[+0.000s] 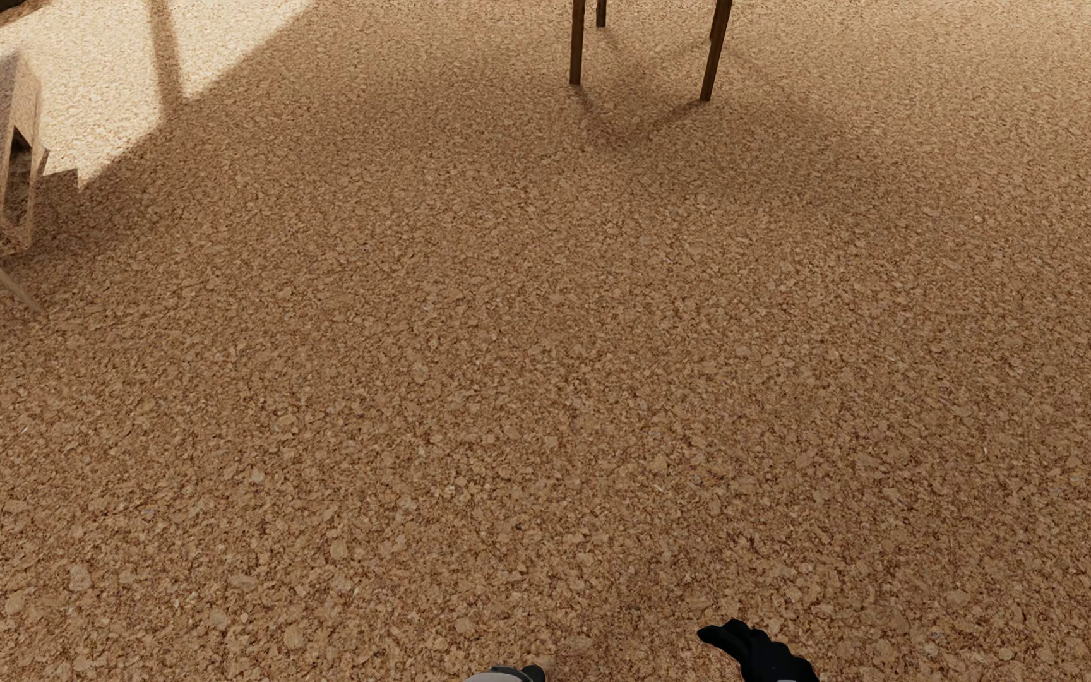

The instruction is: Walk to the fabric chair

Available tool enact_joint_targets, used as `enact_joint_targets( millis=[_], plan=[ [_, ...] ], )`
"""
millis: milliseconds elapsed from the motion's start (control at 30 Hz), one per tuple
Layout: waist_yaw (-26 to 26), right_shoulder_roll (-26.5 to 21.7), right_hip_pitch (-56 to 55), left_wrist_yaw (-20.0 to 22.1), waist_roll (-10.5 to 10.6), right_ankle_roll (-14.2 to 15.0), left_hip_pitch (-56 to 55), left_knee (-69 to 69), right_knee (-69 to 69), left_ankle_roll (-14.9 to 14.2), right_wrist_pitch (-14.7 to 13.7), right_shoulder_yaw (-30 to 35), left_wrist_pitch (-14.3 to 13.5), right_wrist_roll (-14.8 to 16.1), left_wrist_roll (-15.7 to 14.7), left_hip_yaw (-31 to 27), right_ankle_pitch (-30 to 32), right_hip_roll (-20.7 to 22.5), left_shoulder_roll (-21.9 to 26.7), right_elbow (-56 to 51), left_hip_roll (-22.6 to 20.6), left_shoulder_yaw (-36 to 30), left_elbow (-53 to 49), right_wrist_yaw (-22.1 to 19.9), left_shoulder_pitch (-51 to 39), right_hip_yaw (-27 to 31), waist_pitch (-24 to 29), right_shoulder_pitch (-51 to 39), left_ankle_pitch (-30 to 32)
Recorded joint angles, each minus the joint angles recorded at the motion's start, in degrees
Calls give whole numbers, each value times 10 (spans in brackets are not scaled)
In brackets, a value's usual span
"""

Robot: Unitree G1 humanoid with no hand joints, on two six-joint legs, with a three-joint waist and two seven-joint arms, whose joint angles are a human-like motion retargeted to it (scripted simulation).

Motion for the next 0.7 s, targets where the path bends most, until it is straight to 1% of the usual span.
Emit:
enact_joint_targets(
  millis=[33,67,100,133,167,200,233,267,300,367,400,433,467,500,533,567,600,633,667,700],
  plan=[
    [0,0,-18,1,-11,21,15,16,67,16,10,-10,6,8,-1,9,66,-19,-12,14,-14,11,13,7,-6,2,-1,16,-19],
    [0,-1,-56,1,-21,51,34,22,158,22,14,-18,8,18,0,19,139,-42,-22,28,-27,17,21,22,-16,5,0,29,-40],
    [0,-7,-104,2,-31,100,55,21,254,23,11,-15,4,22,4,31,211,-69,-30,39,-38,19,23,43,-26,8,1,38,-59],
    [-1,-20,-157,3,-42,140,74,20,338,25,1,1,-3,17,8,42,276,-98,-36,42,-49,17,18,68,-38,9,4,44,-77],
    [-4,-38,-209,3,-52,145,96,15,400,29,-19,23,-13,7,13,48,283,-118,-40,35,-60,16,14,89,-54,12,6,52,-94],
    [-7,-53,-259,5,-61,147,114,17,441,33,-31,38,-26,-2,16,51,242,-131,-42,17,-71,12,11,99,-68,16,9,63,-111],
    [-12,-63,-303,5,-68,128,134,18,459,36,-38,37,-34,-1,20,51,192,-146,-44,-7,-83,5,11,99,-88,15,12,79,-128],
    [-17,-59,-341,2,-73,117,156,19,450,38,-35,23,-34,9,26,47,147,-157,-47,-30,-92,-5,15,89,-115,15,14,96,-146],
    [-22,-53,-374,-1,-76,100,175,23,417,41,-32,0,-36,28,34,41,103,-164,-48,-51,-100,-16,18,75,-140,16,15,112,-165],
    [-33,-36,-419,-3,-79,68,216,20,289,44,-26,-38,-45,59,45,25,48,-168,-47,-71,-106,-39,17,46,-184,15,15,128,-196],
    [-38,-33,-431,-2,-78,60,237,14,202,45,-22,-44,-50,62,44,17,44,-169,-48,-69,-108,-47,12,39,-200,10,14,128,-209],
    [-43,-31,-435,-2,-77,54,260,1,106,45,-19,-42,-56,56,40,9,51,-166,-49,-62,-108,-54,5,40,-213,1,12,124,-218],
    [-47,-32,-432,-2,-76,70,283,-14,4,45,-17,-37,-62,47,33,2,63,-161,-50,-54,-108,-62,-3,48,-222,-6,10,119,-225],
    [-49,-32,-425,-3,-74,78,306,-31,-99,44,-15,-36,-68,38,28,-5,73,-154,-51,-47,-106,-72,-10,59,-229,-15,7,114,-229],
    [-52,-32,-429,-2,-72,99,328,-40,-154,42,-14,-39,-72,33,22,-10,68,-147,-52,-43,-106,-81,-16,68,-232,-13,5,111,-235],
    [-54,-31,-438,0,-70,124,347,-40,-166,41,-14,-46,-74,30,16,-14,67,-142,-55,-41,-107,-88,-20,71,-232,-1,2,109,-245],
    [-56,-28,-439,0,-68,116,364,-39,-154,38,-14,-53,-72,29,9,-16,82,-134,-57,-39,-104,-92,-20,69,-228,13,-1,108,-252],
    [-59,-21,-449,1,-64,85,384,-34,-111,36,-13,-60,-67,28,4,-20,109,-122,-58,-35,-99,-92,-14,64,-220,24,-3,108,-252],
    [-61,-14,-449,3,-59,65,402,-27,-76,32,-11,-67,-56,27,2,-23,147,-111,-58,-30,-89,-91,-2,58,-209,23,-7,108,-239],
    [-63,-6,-444,8,-52,53,414,-6,-40,21,-7,-74,-40,25,3,-24,159,-101,-59,-21,-78,-85,14,55,-194,20,-10,108,-214]
  ],
)
